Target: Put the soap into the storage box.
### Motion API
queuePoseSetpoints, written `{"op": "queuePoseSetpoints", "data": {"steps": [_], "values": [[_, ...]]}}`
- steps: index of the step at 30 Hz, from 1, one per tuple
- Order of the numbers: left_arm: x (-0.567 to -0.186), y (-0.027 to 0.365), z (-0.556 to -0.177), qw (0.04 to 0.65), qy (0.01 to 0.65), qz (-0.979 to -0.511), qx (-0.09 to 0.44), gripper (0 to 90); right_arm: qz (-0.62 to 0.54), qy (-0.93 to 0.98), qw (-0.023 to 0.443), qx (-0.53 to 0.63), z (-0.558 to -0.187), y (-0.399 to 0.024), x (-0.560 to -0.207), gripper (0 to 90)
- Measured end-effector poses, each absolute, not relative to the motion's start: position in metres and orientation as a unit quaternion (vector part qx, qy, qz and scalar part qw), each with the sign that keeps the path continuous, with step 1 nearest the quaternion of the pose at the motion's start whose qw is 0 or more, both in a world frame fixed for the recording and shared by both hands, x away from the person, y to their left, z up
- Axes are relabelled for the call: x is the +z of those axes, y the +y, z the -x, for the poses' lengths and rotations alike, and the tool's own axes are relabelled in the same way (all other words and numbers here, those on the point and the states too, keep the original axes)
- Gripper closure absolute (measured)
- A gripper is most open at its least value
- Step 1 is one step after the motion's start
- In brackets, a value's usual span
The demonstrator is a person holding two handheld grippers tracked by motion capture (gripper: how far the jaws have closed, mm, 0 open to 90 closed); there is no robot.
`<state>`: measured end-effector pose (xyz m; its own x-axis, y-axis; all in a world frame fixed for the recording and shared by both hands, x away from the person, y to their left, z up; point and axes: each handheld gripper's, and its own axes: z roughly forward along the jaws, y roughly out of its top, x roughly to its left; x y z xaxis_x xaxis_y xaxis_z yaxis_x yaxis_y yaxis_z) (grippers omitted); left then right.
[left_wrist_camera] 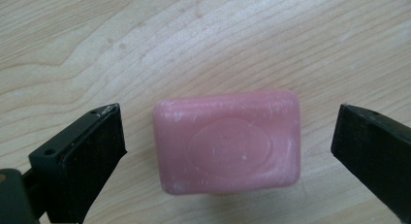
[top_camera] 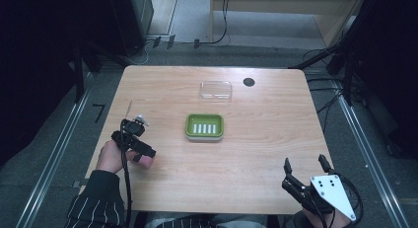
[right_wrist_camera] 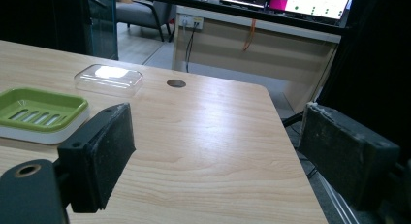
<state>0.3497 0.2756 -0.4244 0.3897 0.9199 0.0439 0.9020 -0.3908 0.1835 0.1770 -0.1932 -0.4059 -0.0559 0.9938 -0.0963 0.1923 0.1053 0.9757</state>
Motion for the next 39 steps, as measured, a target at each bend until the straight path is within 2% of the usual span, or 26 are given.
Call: {"op": "queuePoseSetpoints", "data": {"steps": [7, 21, 34, 39], "values": [[-0.44, 0.273, -0.356, 0.041, 0.553, -0.831, 0.046, 0.0, -0.509, 0.582, 0.462, 0.434, -0.177, -0.193, -0.406, 12.7], [-0.458, 0.273, -0.354, 0.001, 0.554, -0.832, 0.041, 0.8, -0.509, 0.58, 0.463, 0.437, -0.176, -0.194, -0.406, 12.7], [-0.456, 0.274, -0.348, 0.026, 0.559, -0.827, 0.047, 12.4, -0.51, 0.579, 0.462, 0.437, -0.176, -0.194, -0.406, 12.7], [-0.456, 0.275, -0.347, 0.031, 0.559, -0.827, 0.048, 12.9, -0.509, 0.579, 0.462, 0.438, -0.176, -0.194, -0.406, 12.7]]}}
